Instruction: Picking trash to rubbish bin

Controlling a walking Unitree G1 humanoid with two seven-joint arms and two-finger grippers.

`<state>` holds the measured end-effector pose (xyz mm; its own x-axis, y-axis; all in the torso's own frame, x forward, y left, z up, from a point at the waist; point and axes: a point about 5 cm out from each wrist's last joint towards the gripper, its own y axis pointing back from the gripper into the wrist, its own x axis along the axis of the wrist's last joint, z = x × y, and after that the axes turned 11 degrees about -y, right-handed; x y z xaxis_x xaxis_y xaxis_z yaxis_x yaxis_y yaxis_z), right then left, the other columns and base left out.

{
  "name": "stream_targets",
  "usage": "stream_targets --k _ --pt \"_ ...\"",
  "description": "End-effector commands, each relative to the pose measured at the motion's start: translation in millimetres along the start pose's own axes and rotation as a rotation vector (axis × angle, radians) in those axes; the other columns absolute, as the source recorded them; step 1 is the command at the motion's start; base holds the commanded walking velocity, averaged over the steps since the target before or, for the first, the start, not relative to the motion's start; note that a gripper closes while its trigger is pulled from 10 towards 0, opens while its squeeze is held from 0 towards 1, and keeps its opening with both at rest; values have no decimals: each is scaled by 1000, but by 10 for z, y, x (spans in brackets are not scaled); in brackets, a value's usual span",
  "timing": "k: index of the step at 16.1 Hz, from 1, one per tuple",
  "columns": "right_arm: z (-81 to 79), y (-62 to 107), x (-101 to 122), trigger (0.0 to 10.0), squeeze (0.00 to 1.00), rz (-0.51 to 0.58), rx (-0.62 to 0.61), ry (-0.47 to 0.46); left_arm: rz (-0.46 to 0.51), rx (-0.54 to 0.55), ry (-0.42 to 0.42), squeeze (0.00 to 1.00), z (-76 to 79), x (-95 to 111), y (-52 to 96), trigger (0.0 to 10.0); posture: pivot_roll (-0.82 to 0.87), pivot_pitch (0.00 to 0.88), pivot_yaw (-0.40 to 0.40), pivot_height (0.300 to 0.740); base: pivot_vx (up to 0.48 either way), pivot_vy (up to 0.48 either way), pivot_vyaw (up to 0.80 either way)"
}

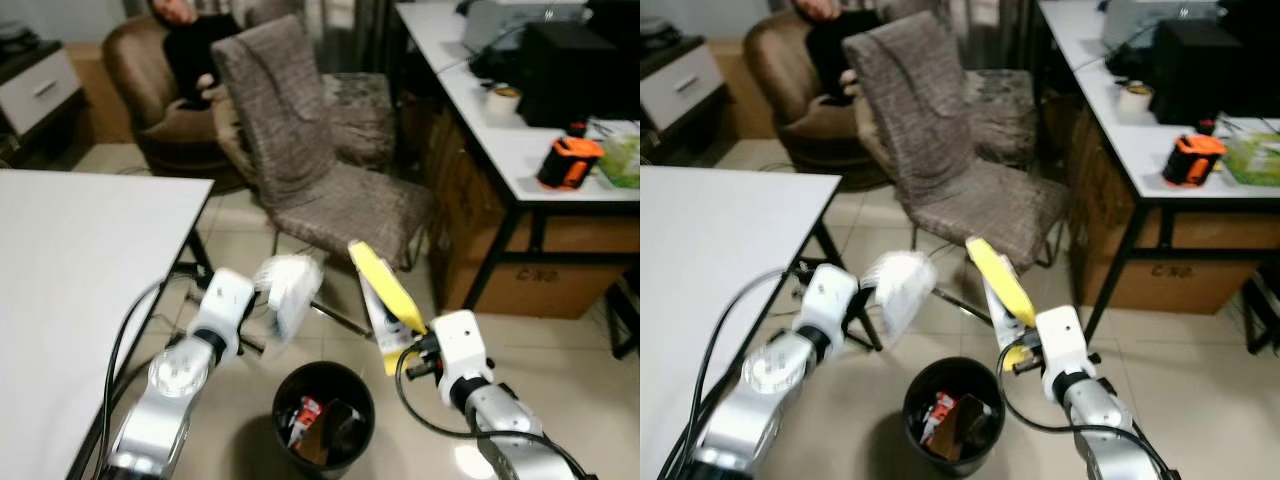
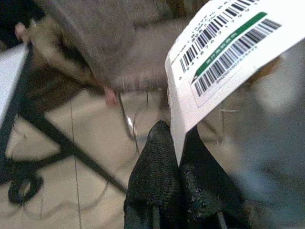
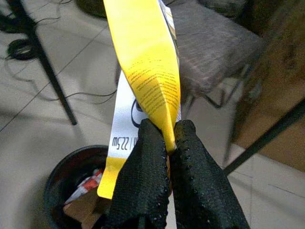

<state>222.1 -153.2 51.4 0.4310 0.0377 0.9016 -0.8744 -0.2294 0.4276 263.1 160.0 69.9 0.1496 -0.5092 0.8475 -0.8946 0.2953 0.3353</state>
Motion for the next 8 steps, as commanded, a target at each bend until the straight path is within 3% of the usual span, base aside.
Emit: stream_targets --k 1,5,8 --pt "17 9 -17 10000 0 -4 2 10 -28 -33 1 0 52 -58 7 10000 -82 0 41 740 0 0 0" --pt "48 56 -48 10000 0 -61 28 46 -58 -65 -10 0 168 -193 -88 10000 -98 0 30 740 0 0 0" --pt "160 226 -106 10000 0 -96 -19 80 -108 -162 -74 0 385 -310 -339 10000 -156 45 63 740 0 0 0"
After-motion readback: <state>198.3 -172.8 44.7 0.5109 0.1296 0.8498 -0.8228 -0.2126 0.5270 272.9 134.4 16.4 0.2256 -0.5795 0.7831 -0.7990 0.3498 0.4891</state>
